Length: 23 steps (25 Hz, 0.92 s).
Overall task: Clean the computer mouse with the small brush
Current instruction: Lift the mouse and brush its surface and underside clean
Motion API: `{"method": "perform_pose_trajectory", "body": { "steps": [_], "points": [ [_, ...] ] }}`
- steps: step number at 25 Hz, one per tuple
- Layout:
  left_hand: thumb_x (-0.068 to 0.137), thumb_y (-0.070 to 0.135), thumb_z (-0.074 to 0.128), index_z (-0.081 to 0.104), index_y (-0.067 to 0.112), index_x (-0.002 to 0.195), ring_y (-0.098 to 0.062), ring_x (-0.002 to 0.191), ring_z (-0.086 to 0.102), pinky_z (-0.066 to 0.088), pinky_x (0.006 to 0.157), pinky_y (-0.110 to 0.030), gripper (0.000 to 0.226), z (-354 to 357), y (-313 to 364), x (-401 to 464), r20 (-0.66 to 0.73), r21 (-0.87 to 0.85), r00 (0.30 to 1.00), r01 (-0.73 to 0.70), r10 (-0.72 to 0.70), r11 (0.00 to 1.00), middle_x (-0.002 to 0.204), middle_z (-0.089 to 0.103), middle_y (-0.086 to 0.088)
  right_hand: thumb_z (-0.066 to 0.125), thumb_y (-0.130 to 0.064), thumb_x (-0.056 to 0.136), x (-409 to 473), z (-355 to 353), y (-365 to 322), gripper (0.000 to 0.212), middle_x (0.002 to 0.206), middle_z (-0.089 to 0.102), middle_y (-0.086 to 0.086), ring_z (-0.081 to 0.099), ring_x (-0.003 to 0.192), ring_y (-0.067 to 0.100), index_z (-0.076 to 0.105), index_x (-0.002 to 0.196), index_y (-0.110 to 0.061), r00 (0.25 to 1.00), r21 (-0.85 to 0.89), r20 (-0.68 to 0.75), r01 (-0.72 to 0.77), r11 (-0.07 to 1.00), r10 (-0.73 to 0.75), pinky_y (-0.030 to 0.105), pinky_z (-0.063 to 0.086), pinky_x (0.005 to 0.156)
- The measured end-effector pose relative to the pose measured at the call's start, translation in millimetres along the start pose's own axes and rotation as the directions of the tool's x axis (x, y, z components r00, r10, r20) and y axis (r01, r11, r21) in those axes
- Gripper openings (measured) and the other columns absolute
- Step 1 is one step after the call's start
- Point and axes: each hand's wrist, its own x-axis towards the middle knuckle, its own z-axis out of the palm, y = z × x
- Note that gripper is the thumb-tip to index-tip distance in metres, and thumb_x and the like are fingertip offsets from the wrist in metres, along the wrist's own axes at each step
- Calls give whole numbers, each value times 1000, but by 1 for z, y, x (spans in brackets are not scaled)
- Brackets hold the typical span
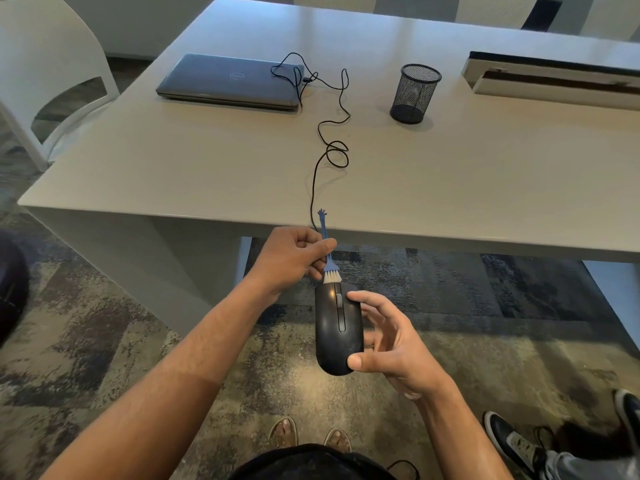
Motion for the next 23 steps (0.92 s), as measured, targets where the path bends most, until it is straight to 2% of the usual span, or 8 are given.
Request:
{"method": "perform_pose_trajectory", "body": {
  "steps": [3, 7, 15, 23],
  "points": [
    [92, 18, 73, 70, 9, 79, -7, 46, 59, 52, 49, -17, 16, 1, 0, 0, -4, 20, 1000, -7, 7, 1000, 54, 66, 3, 80, 16, 63, -1, 0, 0, 78, 138, 55, 15, 70, 102, 41, 60, 131, -17, 1000, 8, -28, 7, 1000, -6, 43, 61, 75],
    [92, 19, 73, 70, 4, 82, -7, 45, 58, 50, 48, -16, 18, -3, 0, 0, -1, 48, 1000, 11, -11, 999, 54, 65, 3, 81, 15, 61, -1, 0, 0, 77, 137, 56, 16, 71, 100, 40, 62, 129, -16, 998, 13, -55, 24, 1000, -23, 44, 60, 76],
    [89, 23, 75, 69, 10, 74, -10, 49, 58, 51, 51, -18, 21, -21, -3, 0, 92, 70, 990, 97, -103, 993, 57, 64, 1, 82, 14, 62, 0, 0, 3, 78, 141, 52, 16, 71, 100, 40, 61, 130, -17, 998, 15, -59, 22, 1000, -21, 44, 61, 77],
    [91, 19, 74, 70, 1, 84, -10, 49, 59, 52, 49, -18, 19, -10, -3, 1, -57, -37, 998, 23, -25, 999, 58, 66, -1, 81, 14, 62, 4, 3, 3, 78, 143, 46, 23, 71, 99, 39, 61, 130, -18, 1000, 2, -23, -4, 1000, 4, 43, 61, 74]
  ]
}}
